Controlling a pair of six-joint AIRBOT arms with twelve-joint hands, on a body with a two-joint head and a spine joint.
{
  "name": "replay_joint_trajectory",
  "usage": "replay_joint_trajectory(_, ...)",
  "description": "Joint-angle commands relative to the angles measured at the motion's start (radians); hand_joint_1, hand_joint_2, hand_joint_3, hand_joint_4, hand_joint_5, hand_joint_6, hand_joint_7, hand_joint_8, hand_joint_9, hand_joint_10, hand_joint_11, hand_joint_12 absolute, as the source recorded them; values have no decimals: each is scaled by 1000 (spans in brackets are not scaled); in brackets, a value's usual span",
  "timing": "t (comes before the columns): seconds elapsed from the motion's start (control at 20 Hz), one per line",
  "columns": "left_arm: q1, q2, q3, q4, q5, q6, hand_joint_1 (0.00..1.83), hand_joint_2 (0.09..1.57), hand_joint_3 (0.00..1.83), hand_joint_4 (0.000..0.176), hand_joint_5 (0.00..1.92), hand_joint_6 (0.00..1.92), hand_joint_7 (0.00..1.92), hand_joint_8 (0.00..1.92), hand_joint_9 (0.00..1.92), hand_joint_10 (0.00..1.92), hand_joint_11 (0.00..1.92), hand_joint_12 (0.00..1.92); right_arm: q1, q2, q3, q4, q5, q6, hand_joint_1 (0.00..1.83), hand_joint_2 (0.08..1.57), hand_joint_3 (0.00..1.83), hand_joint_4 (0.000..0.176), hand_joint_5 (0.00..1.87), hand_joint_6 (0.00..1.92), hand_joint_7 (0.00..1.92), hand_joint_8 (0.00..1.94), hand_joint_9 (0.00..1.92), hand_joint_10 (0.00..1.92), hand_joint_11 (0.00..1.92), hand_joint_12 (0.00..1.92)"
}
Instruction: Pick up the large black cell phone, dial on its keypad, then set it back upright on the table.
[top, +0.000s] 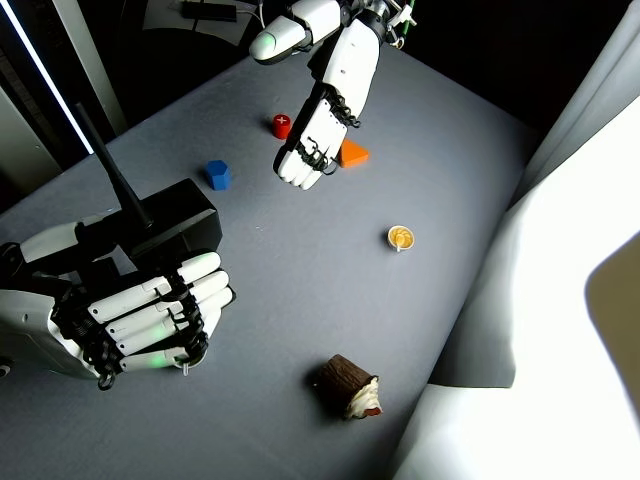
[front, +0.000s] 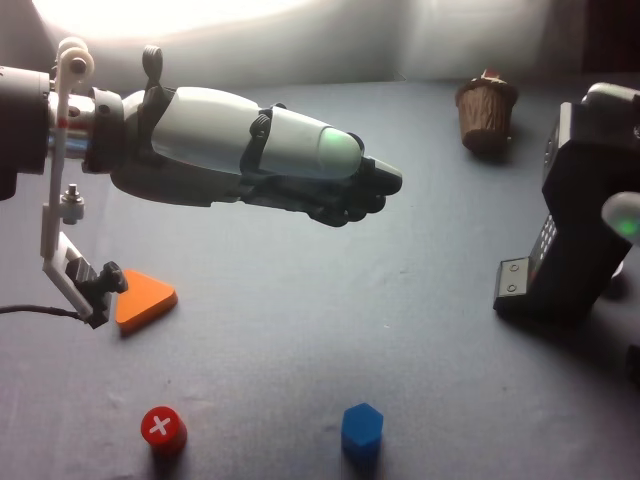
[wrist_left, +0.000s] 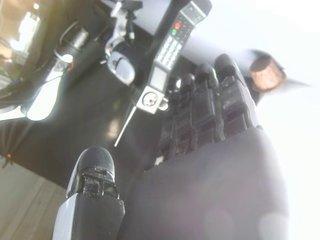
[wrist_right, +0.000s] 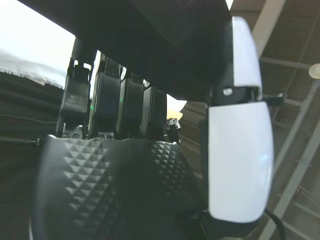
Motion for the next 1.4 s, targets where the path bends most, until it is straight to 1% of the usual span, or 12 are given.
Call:
replay_joint_trajectory(0.0,-17,10,0,-82,-26,-10,0,1189,0,0,88,1,156,1,131,1,0,276,0,10,5,1,126,12,805,964,0,0,574,0,495,0,437,0,50,1065)
replay_joint_trajectory(0.05,-17,10,0,-82,-26,-10,0,1187,0,0,101,3,175,4,149,5,0,331,-1,10,5,1,126,12,684,948,0,0,328,0,285,3,226,0,1,736)
replay_joint_trajectory(0.1,-17,10,0,-82,-26,-10,0,1187,0,0,101,3,175,4,149,5,0,331,-1,10,6,1,126,12,684,948,0,0,328,0,285,3,226,0,1,736)
replay_joint_trajectory(0.15,-17,10,0,-83,-26,-10,0,1190,1,0,109,3,175,2,146,2,0,311,-2,10,6,1,126,12,530,946,0,31,155,0,116,7,80,0,0,398)
replay_joint_trajectory(0.2,-17,10,0,-83,-26,-10,0,1191,1,0,105,1,171,0,140,0,0,304,-2,10,6,1,126,12,494,917,0,55,71,10,22,1,15,0,0,121)
replay_joint_trajectory(0.3,-17,10,0,-83,-26,-10,0,1191,1,0,104,0,175,2,144,2,0,306,-2,10,7,1,126,12,441,878,0,77,7,0,0,0,0,0,0,4)
replay_joint_trajectory(0.35,-17,10,0,-83,-26,-9,0,1189,0,0,90,1,163,1,133,1,0,287,-2,10,7,1,126,12,300,899,0,92,0,0,0,0,0,0,0,0)
replay_joint_trajectory(0.4,-17,10,0,-83,-26,-9,0,1189,0,0,90,1,163,1,133,1,0,287,-2,10,8,1,126,12,300,899,0,92,0,0,0,0,0,0,0,0)
replay_joint_trajectory(0.45,-17,10,0,-83,-26,-9,0,1191,1,0,90,2,153,1,132,3,0,282,-2,11,8,1,126,11,209,857,0,116,0,0,0,0,0,0,0,0)
replay_joint_trajectory(0.7,-16,10,0,-83,-26,-9,0,1187,0,0,87,1,157,2,135,3,0,283,-2,24,5,1,126,5,51,816,0,113,0,0,0,0,0,0,0,0)
replay_joint_trajectory(1.05,-15,11,-2,-83,-26,-8,0,1190,0,0,99,2,161,2,145,2,0,321,-11,91,-14,24,126,4,79,827,0,109,0,0,0,0,0,0,0,0)
replay_joint_trajectory(1.35,-14,12,-6,-83,-26,-8,0,1191,0,0,82,0,162,2,140,3,0,311,-79,245,-80,10,126,4,88,820,0,104,0,0,0,0,0,0,0,0)
